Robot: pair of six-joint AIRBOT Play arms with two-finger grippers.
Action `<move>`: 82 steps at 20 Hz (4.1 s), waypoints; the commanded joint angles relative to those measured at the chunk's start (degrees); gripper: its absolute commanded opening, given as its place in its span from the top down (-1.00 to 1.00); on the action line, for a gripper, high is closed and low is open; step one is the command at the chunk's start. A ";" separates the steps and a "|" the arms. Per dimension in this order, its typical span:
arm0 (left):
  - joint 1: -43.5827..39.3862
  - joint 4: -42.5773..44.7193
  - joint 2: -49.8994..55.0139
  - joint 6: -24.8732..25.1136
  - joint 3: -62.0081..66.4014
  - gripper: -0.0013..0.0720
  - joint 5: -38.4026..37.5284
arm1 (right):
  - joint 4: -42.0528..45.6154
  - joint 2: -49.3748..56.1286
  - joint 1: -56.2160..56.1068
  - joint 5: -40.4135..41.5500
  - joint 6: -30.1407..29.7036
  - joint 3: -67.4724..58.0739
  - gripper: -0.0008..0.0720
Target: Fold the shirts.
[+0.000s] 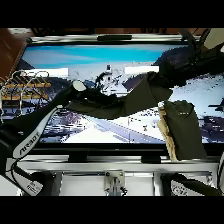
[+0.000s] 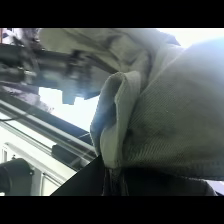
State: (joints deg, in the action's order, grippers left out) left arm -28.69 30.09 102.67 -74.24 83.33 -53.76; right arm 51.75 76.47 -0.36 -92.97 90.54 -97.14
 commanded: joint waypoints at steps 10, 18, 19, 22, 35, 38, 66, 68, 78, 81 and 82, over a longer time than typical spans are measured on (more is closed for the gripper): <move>8.68 10.56 -3.50 -2.36 0.22 0.88 -2.78 | 11.32 3.78 -12.44 4.42 1.92 0.02 0.80; 35.01 19.54 -21.64 -3.85 0.22 0.88 -14.12 | 4.63 21.99 -27.26 27.30 0.94 0.00 0.80; 36.98 19.54 -23.52 -3.85 0.22 0.88 -14.69 | 1.46 24.63 -28.61 30.62 0.98 0.00 0.80; 40.13 19.56 -28.15 -3.39 -0.07 0.88 -15.50 | -6.05 31.21 -31.82 37.88 1.64 0.00 0.72; 37.81 19.69 -29.03 -1.57 -7.61 0.88 -15.54 | 30.88 21.46 -12.41 1.66 3.98 0.13 -0.64; 37.81 19.69 -29.03 -1.22 -9.84 0.88 -15.47 | 24.41 21.46 -7.89 0.87 4.57 7.43 -0.64; 32.48 19.63 -29.03 0.07 -10.32 0.88 -15.34 | 7.21 -1.33 15.34 14.69 0.76 6.69 0.80; 32.11 19.63 -29.05 0.07 -10.32 0.88 -15.34 | 9.07 -2.54 20.92 11.96 0.74 6.69 0.80; 30.32 19.43 -29.03 0.74 -10.32 0.88 -15.28 | 22.43 -5.09 32.33 -11.45 -0.85 6.69 0.80; 29.53 19.41 -29.03 1.14 -10.32 0.88 -15.08 | 25.40 -7.72 32.33 -13.75 -0.26 7.58 0.80; 29.22 19.43 -29.03 1.25 -10.32 0.88 -14.97 | 26.77 -9.05 32.33 -13.75 -0.02 8.81 0.80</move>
State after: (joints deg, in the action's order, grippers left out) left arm 1.21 49.54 73.65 -73.43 73.03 -68.99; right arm 74.04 69.89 31.64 -98.67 90.11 -89.69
